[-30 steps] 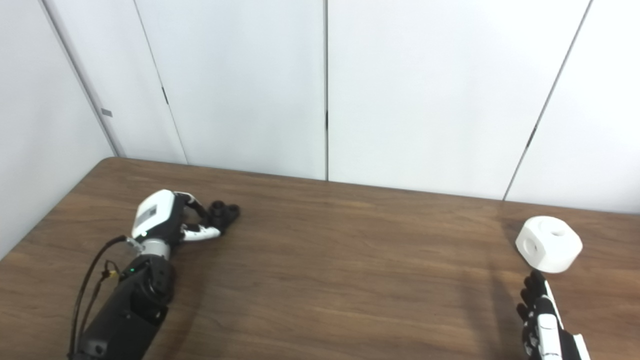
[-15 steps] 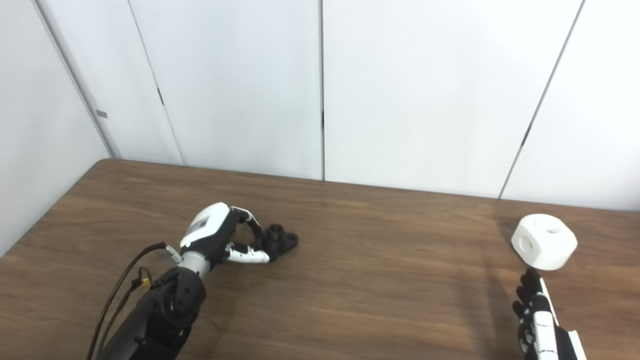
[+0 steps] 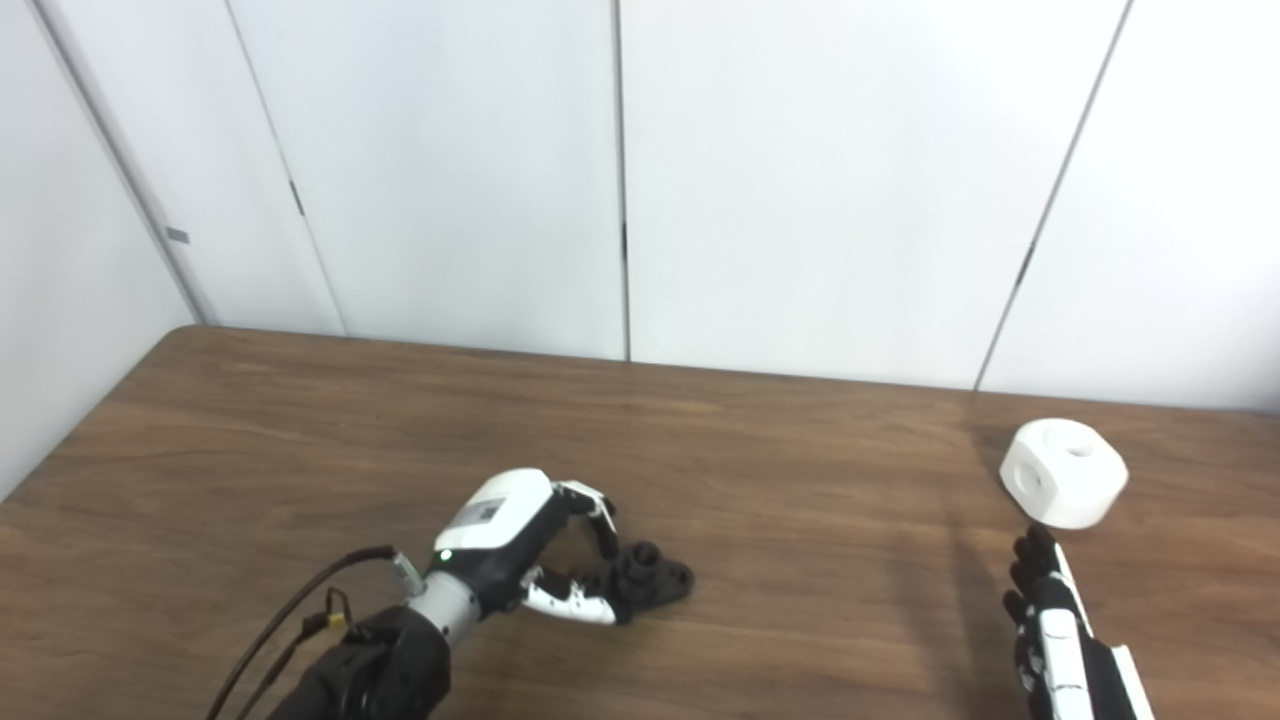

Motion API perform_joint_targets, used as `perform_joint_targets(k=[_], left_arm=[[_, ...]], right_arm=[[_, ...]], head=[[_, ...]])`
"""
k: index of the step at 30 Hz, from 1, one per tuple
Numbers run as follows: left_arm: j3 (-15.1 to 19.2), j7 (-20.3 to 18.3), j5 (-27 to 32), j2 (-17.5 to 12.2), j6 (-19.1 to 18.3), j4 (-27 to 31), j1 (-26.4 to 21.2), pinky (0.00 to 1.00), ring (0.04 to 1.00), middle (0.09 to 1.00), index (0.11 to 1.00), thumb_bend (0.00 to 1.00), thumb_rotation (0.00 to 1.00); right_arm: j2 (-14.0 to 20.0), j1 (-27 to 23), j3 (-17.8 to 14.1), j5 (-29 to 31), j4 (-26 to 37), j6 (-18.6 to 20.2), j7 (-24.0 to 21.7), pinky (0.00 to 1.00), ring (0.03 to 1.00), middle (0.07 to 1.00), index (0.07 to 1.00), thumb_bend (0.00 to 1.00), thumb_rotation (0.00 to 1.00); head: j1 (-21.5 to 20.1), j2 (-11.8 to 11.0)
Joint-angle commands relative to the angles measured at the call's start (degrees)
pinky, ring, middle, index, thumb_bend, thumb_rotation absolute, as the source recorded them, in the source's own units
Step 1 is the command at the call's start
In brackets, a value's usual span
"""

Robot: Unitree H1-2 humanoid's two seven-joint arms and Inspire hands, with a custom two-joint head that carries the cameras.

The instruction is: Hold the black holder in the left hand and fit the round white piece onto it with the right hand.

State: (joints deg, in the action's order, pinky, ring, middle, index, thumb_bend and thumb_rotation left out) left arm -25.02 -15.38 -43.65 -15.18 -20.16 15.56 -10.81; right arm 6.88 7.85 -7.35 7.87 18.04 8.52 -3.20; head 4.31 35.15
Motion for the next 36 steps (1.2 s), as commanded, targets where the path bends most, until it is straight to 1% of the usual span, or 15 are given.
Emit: perform_joint_targets(k=[1,5,6,8,11,12,14,17,20,26,32,34,36], left_arm=[[-1.8,-2.0,0.2,0.6,2.1,2.2,0.3,0.72,0.828,0.798,0.486,0.52,0.04],[-4.4,-2.8,0.0,0.8,4.4,3.5,1.8,0.73,0.834,0.797,0.486,0.52,0.04],[-4.8,-2.9,0.0,0.8,4.8,3.8,2.1,0.73,0.834,0.797,0.486,0.52,0.04],[-5.4,-3.0,0.0,0.5,6.1,3.9,2.5,0.72,0.835,0.798,0.487,0.52,0.04],[-5.4,-2.3,1.5,0.3,8.5,3.5,3.7,0.73,0.837,0.796,0.487,0.52,0.05],[-5.4,-2.3,1.9,0.3,9.1,3.3,4.1,0.73,0.84,0.797,0.487,0.52,0.05],[-5.1,-2.7,2.5,0.2,10.0,3.0,4.7,0.73,0.849,0.806,0.487,0.52,0.05],[-4.6,-2.6,3.1,-0.1,11.5,1.6,5.1,0.75,0.855,0.812,0.487,0.52,0.05],[-4.0,-2.4,2.8,0.2,12.0,-0.3,4.7,0.75,0.863,0.815,0.488,0.51,0.05],[-3.2,-1.8,1.1,0.8,12.6,-2.9,3.8,0.76,0.867,0.818,0.489,0.51,0.05],[-2.8,-1.4,0.4,1.6,13.3,-5.1,3.6,0.77,0.87,0.821,0.489,0.51,0.04],[-2.8,-1.1,0.1,1.8,13.7,-6.1,3.4,0.77,0.868,0.82,0.489,0.51,0.04],[-2.9,-0.8,-0.4,1.7,13.9,-6.9,3.2,0.76,0.863,0.817,0.489,0.51,0.05]], right_arm=[[-0.3,-0.7,-0.1,0.5,2.3,-2.5,0.0,1.0,1.0,0.99,0.975,0.45,0.94],[-0.5,-0.7,0.0,0.0,2.2,-2.2,0.4,1.0,1.0,0.976,0.964,0.48,0.92],[-0.5,-0.7,0.0,-0.1,2.1,-2.2,0.5,1.0,1.0,0.973,0.962,0.49,0.91],[-0.6,-0.8,0.1,-0.3,2.5,-1.8,0.6,1.0,1.0,0.971,0.96,0.51,0.91],[-0.9,-0.9,0.4,-0.4,3.3,-1.0,0.9,1.0,1.0,0.973,0.963,0.51,0.91],[-0.9,-0.9,0.5,-0.5,3.5,-0.8,1.0,1.0,1.0,0.973,0.963,0.51,0.91],[-0.8,-1.1,0.7,-0.8,3.6,-0.4,1.2,0.99,0.996,0.97,0.962,0.51,0.91],[-0.6,-1.3,0.9,-1.4,3.1,-0.7,1.3,0.99,0.996,0.965,0.96,0.54,0.91],[-0.4,-1.5,0.9,-2.0,2.8,-1.1,1.3,0.98,0.992,0.963,0.961,0.54,0.92],[-0.1,-2.0,0.3,-0.5,2.5,-0.7,0.8,0.98,0.995,0.973,0.964,0.53,0.91],[0.5,-2.4,-0.1,0.3,1.6,-1.1,0.5,1.0,1.0,0.97,0.956,0.5,0.9],[1.3,-2.9,-0.2,-0.4,1.3,-0.6,0.4,1.0,1.0,0.966,0.949,0.5,0.9],[2.2,-3.5,-0.3,-0.8,2.0,0.9,0.5,1.0,0.992,0.957,0.934,0.51,0.89]], head=[[-0.8,0.6],[-2.1,1.7],[-2.2,1.8],[-3.2,2.7],[-4.7,3.6],[-4.7,3.6],[-5.6,4.1],[-6.2,4.2],[-7.0,4.4],[-8.7,4.2],[-8.4,2.7],[-8.7,2.2],[-9.0,2.0]])
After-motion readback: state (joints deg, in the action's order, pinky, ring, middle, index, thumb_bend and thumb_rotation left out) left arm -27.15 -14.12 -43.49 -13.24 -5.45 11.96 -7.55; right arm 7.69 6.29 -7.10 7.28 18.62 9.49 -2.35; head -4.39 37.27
